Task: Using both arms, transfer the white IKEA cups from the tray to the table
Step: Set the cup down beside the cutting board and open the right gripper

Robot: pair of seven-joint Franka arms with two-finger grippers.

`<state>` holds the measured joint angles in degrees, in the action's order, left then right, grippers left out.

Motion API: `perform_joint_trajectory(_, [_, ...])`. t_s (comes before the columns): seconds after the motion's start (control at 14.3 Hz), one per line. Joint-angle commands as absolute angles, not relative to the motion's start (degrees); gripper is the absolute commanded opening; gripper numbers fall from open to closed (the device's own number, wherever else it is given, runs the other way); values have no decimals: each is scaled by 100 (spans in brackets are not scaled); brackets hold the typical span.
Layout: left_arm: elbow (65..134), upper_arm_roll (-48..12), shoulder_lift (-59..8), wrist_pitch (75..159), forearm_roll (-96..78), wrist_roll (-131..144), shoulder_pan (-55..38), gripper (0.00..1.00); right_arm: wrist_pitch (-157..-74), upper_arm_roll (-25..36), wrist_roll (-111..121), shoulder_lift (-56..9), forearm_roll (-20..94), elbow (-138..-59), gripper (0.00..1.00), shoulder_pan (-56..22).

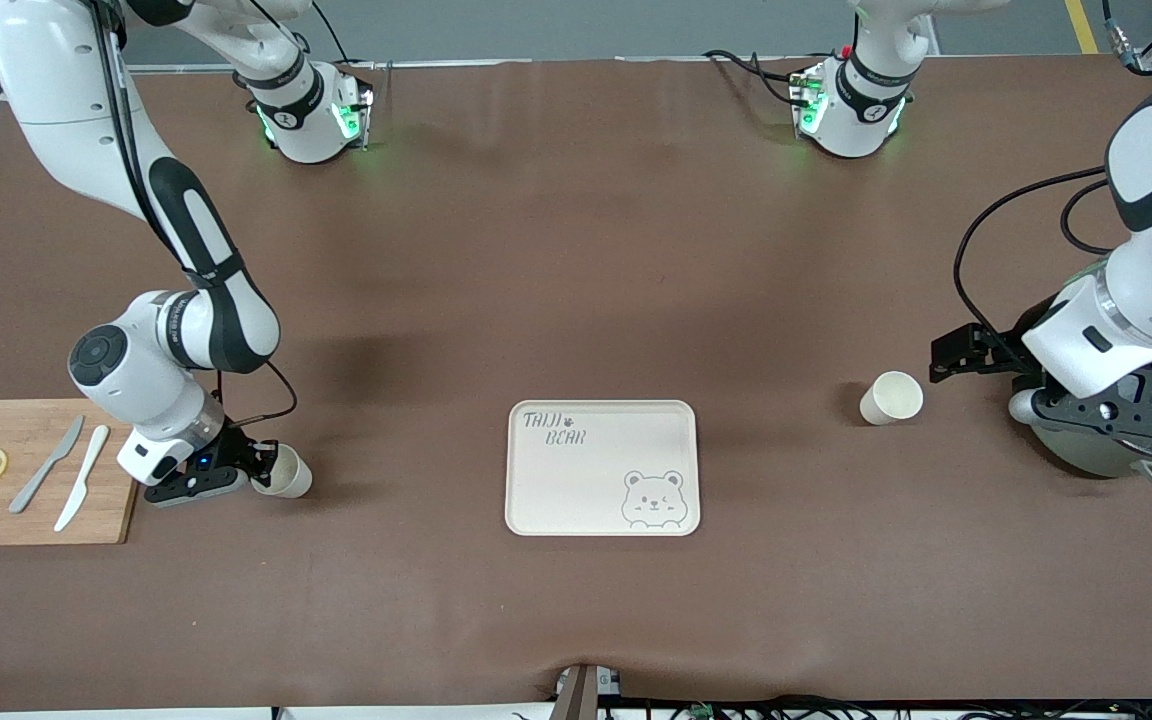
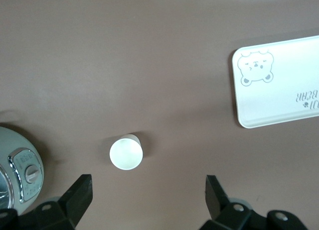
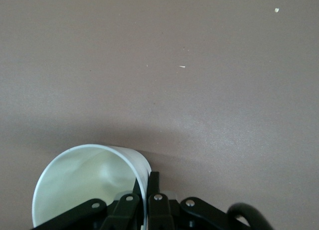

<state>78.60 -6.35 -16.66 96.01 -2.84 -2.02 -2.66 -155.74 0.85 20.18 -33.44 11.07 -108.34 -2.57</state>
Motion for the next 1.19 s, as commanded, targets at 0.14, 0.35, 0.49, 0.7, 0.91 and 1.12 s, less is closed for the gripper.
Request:
perform_joint_trajectory(0.14, [7655, -246, -1591, 9211, -290, -45, -738, 100, -15618, 79, 2100, -3340, 1266, -10802, 100, -246])
perform_joint_trajectory(0.35, [7655, -202, -1459, 9211, -272, 413, -809, 100, -15435, 88, 2118, -3322, 1257, -10600, 100, -246])
perform_joint_trajectory(0.49, [7655, -202, -1468, 9220, -272, 396, -817, 100, -14621, 105, 2118, -3305, 1248, -10180, 100, -185])
perform_joint_trajectory(0.7, [7647, -220, -1477, 9220, -272, 395, -817, 100, -13066, 141, 2092, -3270, 1187, -9240, 100, -18])
perform_joint_trajectory(0.91, [7646, -255, -1459, 9150, -264, 413, -852, 100, -11694, 368, 2074, -3217, 1160, -8388, 100, -35])
perform_joint_trajectory(1.12, [7646, -316, -1459, 8931, 367, 273, -922, 100, -10427, 580, 1934, -2701, 960, -7972, 100, -62])
